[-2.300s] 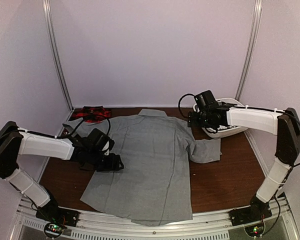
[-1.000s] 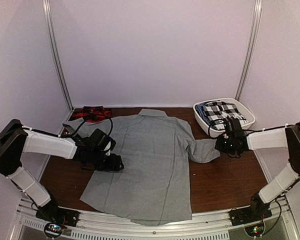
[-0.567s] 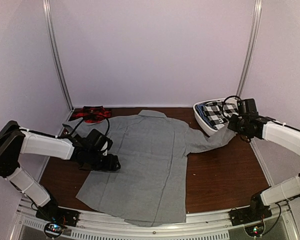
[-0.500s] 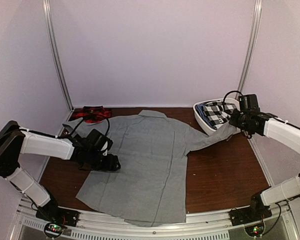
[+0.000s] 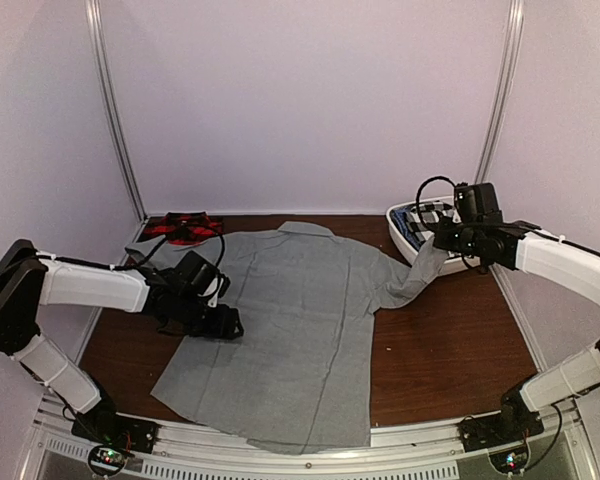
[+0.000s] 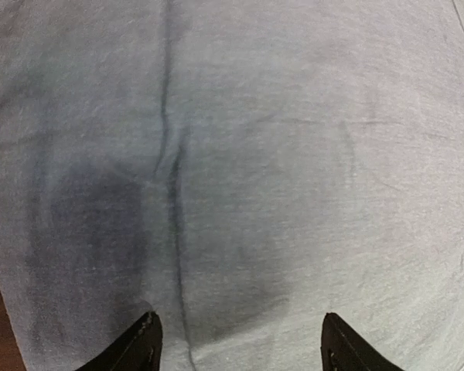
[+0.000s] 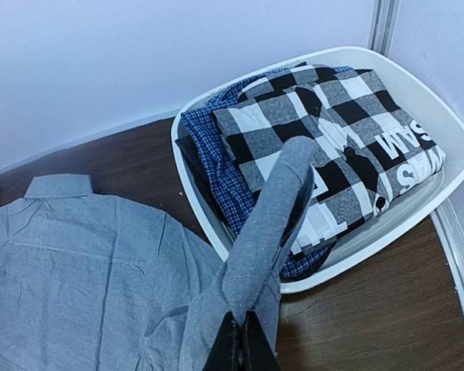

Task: Fold and stack the long sleeve shirts
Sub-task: Pick up the sleeve from the center of the board, then pick up the shirt from the center of the board.

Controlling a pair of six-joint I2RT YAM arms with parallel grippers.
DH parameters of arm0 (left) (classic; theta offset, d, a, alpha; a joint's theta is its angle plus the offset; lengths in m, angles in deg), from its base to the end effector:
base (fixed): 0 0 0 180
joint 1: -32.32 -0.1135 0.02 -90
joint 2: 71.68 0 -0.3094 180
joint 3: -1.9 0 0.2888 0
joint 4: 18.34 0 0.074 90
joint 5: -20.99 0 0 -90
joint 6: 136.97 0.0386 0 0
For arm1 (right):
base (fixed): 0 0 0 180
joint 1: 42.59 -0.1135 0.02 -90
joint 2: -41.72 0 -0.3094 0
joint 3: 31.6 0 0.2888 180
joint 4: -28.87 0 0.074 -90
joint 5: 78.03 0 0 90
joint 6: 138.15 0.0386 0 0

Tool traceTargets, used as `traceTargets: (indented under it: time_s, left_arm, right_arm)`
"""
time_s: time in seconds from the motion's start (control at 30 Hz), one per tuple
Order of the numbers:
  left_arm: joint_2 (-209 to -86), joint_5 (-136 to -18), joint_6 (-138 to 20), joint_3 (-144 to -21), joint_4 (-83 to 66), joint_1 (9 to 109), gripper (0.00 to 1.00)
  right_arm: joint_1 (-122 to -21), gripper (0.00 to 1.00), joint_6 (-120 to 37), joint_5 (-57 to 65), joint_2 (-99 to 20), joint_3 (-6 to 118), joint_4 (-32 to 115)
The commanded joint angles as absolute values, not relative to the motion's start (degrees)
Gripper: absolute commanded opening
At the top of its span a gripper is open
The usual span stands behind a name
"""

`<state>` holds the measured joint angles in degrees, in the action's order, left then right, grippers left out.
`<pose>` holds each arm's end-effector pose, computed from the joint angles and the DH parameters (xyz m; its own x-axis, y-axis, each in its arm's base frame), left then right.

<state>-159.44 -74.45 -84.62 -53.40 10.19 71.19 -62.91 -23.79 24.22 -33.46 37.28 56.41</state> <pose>0.2360 -0.1949 0.1693 -0.9426 -0.0213 -0.3333 0.1071 0.9261 -0.3619 0.3036 0.1037 0.3187 -0.5475 0.2271 -0.8054 0.0568 0.9703 0.2350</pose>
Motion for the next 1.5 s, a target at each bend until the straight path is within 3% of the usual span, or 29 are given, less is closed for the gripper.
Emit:
traceTargets:
  time_s: [0.0, 0.33, 0.73, 1.47]
  left_arm:
    - [-159.18, -76.23, -80.62, -59.75, 12.47, 76.17, 0.72]
    - [-164.86, -70.63, -85.25, -72.08, 17.24, 95.76, 0.72]
    - [-181.27, -65.57, -92.11, -86.63, 19.05, 114.67, 0.67]
    - [-201.27, -62.17, -90.37, -109.74, 32.2, 123.32, 0.42]
  right_arm:
    - [-64.45, 0.01, -23.69, 24.15, -36.09, 36.64, 54.54]
    - [-65.13, 0.01, -23.26, 22.62, -37.71, 36.84, 53.94]
    - [-65.12, 0.01, -23.64, 19.87, -36.89, 33.07, 50.16]
    - [-65.17, 0.01, -23.67, 17.78, -35.39, 30.58, 48.68]
